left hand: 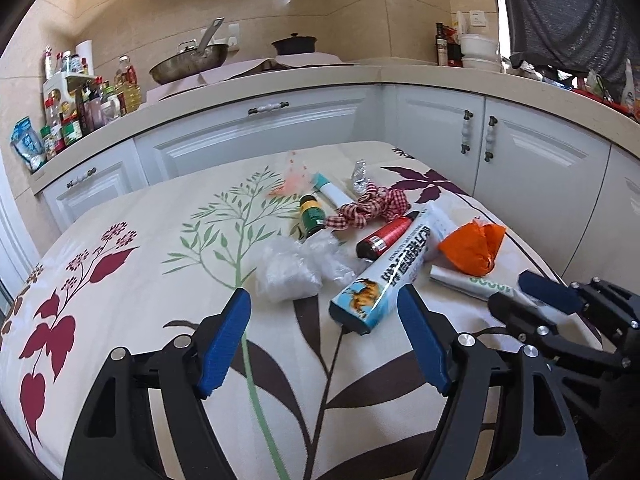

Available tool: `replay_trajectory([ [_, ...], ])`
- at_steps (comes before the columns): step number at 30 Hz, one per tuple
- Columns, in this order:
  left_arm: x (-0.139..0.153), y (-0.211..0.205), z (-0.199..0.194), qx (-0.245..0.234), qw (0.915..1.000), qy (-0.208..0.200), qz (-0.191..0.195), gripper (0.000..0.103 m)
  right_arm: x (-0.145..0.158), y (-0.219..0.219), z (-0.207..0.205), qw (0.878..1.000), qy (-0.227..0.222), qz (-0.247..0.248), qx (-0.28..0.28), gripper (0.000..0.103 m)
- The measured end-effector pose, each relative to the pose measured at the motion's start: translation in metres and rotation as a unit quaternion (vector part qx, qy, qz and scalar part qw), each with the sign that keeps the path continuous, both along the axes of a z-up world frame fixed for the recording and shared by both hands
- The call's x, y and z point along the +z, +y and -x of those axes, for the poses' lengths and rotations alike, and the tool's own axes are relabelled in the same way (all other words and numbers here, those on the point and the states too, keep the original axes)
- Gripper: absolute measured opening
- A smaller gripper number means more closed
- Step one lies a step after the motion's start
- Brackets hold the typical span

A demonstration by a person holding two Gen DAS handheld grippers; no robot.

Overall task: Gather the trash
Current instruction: 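Return both grippers to the table and grasp the white toothpaste tube with the right gripper, then grasp the white-blue printed tube with the left gripper and lift it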

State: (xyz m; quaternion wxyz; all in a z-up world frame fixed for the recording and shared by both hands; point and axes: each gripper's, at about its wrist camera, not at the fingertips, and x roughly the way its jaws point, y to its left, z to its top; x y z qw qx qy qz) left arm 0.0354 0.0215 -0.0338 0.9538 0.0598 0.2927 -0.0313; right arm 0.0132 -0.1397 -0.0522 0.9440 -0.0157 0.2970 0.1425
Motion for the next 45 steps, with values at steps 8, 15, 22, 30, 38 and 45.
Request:
replay_trajectory([
  [8,-0.002,-0.003,-0.003,-0.007,1.0000,0.006,-0.002,0.074,-0.002,-0.001,0.001,1.000,0.001,0.000,0.004,0.021],
  [15,-0.002,-0.002,-0.003,-0.009,0.9999,0.010,-0.002,0.074,-0.001,0.000,0.006,1.000,0.003,0.001,0.020,0.021],
  [22,-0.005,0.000,-0.004,-0.005,0.9999,0.014,-0.002,0.074,0.000,0.003,0.009,0.999,0.008,-0.005,0.035,0.035],
  [30,-0.005,0.001,-0.004,-0.003,0.9999,0.015,-0.001,0.074,-0.001,0.005,0.010,0.999,0.002,0.013,0.036,0.019],
  [38,-0.003,0.001,-0.002,-0.003,0.9999,0.011,-0.001,0.074,-0.001,0.000,0.022,0.999,0.000,0.011,0.043,0.018],
  [45,-0.003,-0.004,0.000,-0.010,0.9999,0.010,-0.007,0.074,-0.001,-0.010,0.037,0.999,-0.005,0.010,0.033,0.018],
])
